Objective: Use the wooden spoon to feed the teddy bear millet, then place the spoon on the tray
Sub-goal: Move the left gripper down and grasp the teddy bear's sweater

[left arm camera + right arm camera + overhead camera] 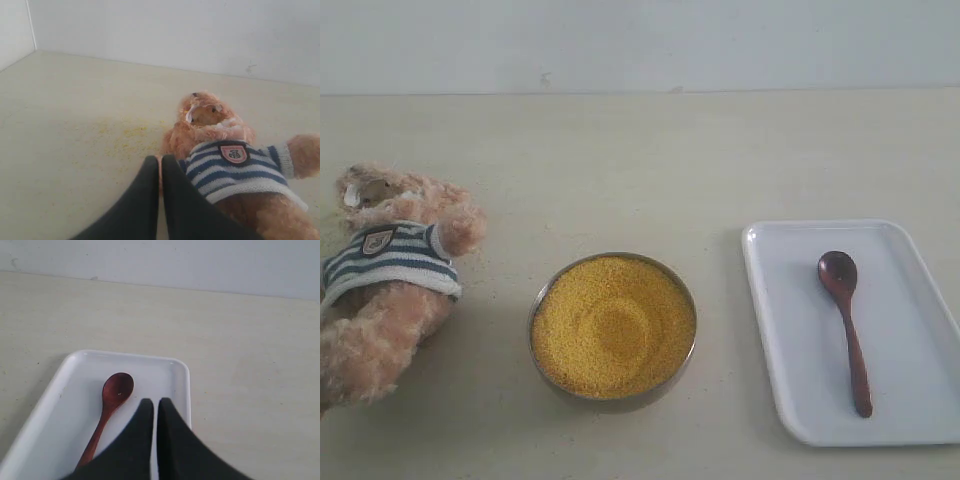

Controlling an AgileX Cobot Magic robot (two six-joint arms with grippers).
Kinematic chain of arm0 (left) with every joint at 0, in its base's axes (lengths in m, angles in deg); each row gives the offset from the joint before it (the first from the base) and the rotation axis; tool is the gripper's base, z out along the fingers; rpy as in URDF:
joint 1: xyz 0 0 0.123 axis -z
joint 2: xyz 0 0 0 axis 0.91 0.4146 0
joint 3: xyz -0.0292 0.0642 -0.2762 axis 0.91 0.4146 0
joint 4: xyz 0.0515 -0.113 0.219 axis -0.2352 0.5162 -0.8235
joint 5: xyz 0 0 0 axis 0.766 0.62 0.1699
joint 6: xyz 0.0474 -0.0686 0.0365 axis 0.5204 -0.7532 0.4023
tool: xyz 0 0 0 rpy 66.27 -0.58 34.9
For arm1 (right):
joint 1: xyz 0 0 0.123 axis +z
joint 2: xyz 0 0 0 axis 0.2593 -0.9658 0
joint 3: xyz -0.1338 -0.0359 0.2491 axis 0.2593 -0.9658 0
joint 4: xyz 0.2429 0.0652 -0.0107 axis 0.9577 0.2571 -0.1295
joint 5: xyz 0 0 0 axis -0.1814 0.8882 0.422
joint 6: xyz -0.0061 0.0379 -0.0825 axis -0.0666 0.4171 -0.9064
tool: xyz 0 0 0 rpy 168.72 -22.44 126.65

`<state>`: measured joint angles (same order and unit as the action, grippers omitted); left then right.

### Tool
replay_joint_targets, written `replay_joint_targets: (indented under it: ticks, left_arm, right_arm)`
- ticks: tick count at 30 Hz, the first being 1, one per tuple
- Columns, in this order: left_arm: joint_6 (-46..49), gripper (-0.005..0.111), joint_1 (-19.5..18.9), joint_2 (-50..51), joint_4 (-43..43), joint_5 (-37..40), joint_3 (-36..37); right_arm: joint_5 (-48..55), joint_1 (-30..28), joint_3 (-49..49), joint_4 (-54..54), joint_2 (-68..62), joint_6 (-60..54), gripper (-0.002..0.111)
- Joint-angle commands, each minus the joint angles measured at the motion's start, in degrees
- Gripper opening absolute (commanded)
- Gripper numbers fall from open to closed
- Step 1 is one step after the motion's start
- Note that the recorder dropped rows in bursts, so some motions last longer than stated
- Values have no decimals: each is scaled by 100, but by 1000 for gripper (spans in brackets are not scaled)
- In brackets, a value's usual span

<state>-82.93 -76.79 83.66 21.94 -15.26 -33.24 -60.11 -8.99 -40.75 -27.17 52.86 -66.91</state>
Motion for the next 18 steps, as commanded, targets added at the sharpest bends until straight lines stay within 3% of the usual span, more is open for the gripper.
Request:
replay_joint_targets:
  ticks: [1, 8, 11, 14, 18]
  left_arm:
    - [6, 4, -15, -19, 66, -39, 22]
    - [6, 4, -15, -19, 66, -39, 22]
    - [133, 4, -15, -19, -116, -489, 22]
    - [-139, 4, -15, -19, 398, -1340, 22]
    - [-1482, 4, -15, -19, 1375, -3724, 22]
  right_arm:
    - [9, -20, 5, 1, 28, 0, 3]
    - [9, -20, 5, 1, 28, 0, 3]
    - [9, -20, 5, 1, 28, 0, 3]
    - [9, -20, 5, 1, 28, 0, 3]
    - [9, -20, 5, 1, 28, 0, 3]
